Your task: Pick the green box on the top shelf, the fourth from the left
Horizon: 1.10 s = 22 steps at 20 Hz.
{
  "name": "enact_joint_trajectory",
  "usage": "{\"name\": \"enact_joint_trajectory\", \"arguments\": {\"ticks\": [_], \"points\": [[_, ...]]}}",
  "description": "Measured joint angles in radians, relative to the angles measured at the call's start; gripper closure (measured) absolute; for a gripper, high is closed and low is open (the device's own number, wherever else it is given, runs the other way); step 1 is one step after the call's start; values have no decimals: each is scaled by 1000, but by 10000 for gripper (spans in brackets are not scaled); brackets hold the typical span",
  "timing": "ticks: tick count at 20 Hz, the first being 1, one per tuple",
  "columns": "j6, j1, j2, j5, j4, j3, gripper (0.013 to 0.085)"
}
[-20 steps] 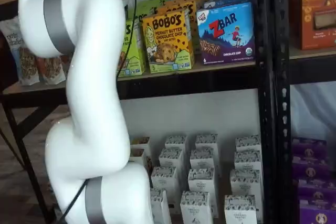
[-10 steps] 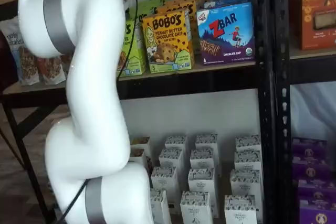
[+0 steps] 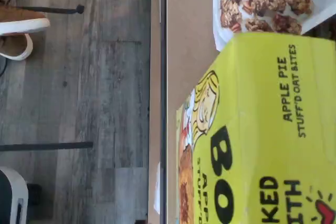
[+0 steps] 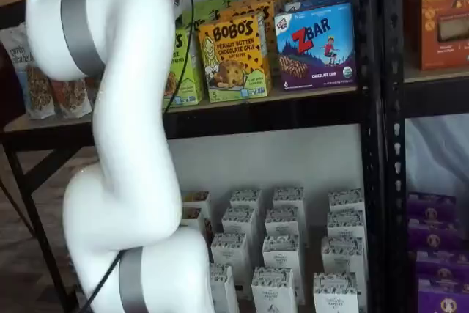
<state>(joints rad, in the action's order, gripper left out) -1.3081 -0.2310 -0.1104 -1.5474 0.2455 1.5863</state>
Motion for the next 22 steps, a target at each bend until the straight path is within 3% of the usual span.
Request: {"name": "enact_joint_trajectory", "arguments": {"ticks": [2, 16, 22], "points": [[-2, 1, -2, 6, 2, -5, 210], [-8, 8, -5, 15, 10, -9, 490], [-7, 7, -1, 7, 4, -3, 490]]}}
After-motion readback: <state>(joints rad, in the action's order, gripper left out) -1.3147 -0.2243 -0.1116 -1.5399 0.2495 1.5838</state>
